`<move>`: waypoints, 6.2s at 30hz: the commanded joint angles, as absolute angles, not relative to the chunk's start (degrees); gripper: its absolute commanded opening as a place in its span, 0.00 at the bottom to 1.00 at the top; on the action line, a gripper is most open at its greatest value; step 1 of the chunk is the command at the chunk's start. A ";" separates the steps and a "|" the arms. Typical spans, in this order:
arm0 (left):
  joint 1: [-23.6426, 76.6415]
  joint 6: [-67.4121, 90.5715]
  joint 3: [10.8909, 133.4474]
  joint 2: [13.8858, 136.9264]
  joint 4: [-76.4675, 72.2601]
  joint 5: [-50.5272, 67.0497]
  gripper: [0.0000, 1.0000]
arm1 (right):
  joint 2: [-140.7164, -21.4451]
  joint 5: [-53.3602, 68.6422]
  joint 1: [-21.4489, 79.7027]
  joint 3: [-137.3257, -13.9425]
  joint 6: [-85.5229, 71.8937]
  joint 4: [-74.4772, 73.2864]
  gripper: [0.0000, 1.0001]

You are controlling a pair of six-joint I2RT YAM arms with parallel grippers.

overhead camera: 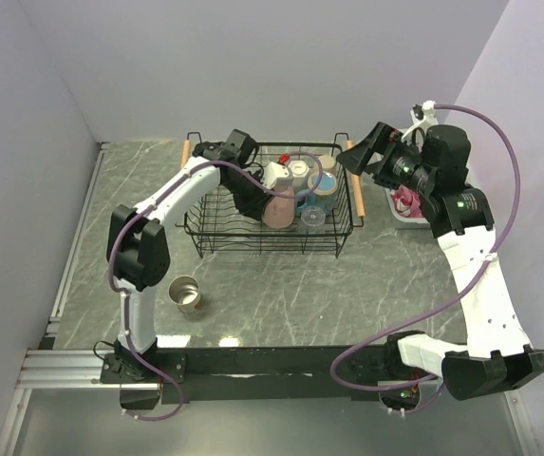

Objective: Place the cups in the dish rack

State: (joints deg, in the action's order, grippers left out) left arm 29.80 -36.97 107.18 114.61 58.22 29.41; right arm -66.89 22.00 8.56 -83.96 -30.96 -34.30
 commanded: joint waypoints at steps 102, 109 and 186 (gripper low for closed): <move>-1.32 -2.55 80.52 67.24 38.23 32.17 0.86 | -106.52 10.19 62.66 -110.22 -21.17 -53.11 0.88; -3.51 -2.98 78.49 62.50 39.64 31.73 0.86 | -113.37 10.81 66.36 -107.75 -23.55 -46.15 0.64; -0.27 62.76 81.39 70.04 -2.55 82.18 0.96 | -75.92 50.62 35.34 -81.91 -48.68 -14.42 0.00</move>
